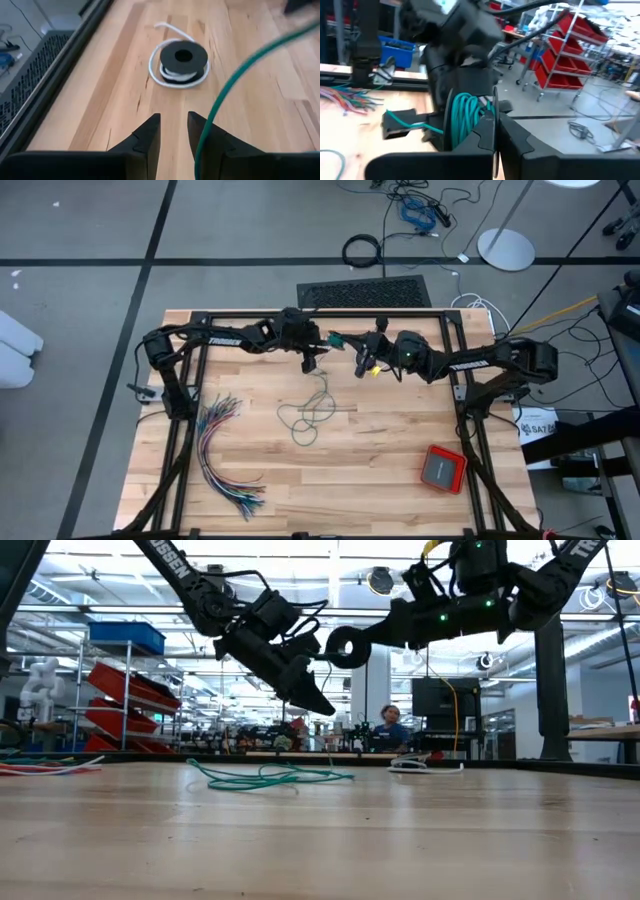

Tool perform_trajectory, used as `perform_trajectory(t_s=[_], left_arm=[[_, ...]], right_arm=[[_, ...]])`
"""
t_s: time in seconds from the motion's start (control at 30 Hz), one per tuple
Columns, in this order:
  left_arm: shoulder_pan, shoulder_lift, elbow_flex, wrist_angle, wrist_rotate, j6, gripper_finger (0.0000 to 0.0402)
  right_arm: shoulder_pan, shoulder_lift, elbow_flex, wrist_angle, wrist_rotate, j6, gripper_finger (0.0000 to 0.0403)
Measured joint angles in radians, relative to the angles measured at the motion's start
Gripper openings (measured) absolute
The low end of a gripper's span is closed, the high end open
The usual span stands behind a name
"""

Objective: Coil cords
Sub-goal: Coil the green wire onto the spool

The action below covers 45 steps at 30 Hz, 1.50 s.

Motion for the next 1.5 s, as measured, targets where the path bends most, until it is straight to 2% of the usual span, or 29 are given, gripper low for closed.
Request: perform_trajectory(t_s=[0.33,0.63,1.03,1.2,1.5], left_arm=[[-0.009,-0.013,-0.212,0.361,0.001,-0.122,0.0105],[-0.024,-0.103,-0.353,0.463,-0.043,-0.13,0.0105],[-0.095,-0.042,-0.36,0.557,-0.102,-0.141,0.0105],[-0.109,-0.041,-0.367,0.544,-0.228,-0.166,0.0105],[-0.123,0.009,-0.386,0.615,-0.262,-0.244,0.0105]], right_arm=[[0.0,-0.051,0.0,-0.041,0.017,-0.019,0.0],[0.0,-0.052,0.0,-0.08,0.038,-0.02,0.0],[0.0,-0.052,0.0,-0.06,0.038,-0.027,0.0],[0.0,-0.052,0.0,-0.061,0.037,-0.031,0.0],[0.0,-0.052,0.0,-0.045,0.037,-0.039,0.0]])
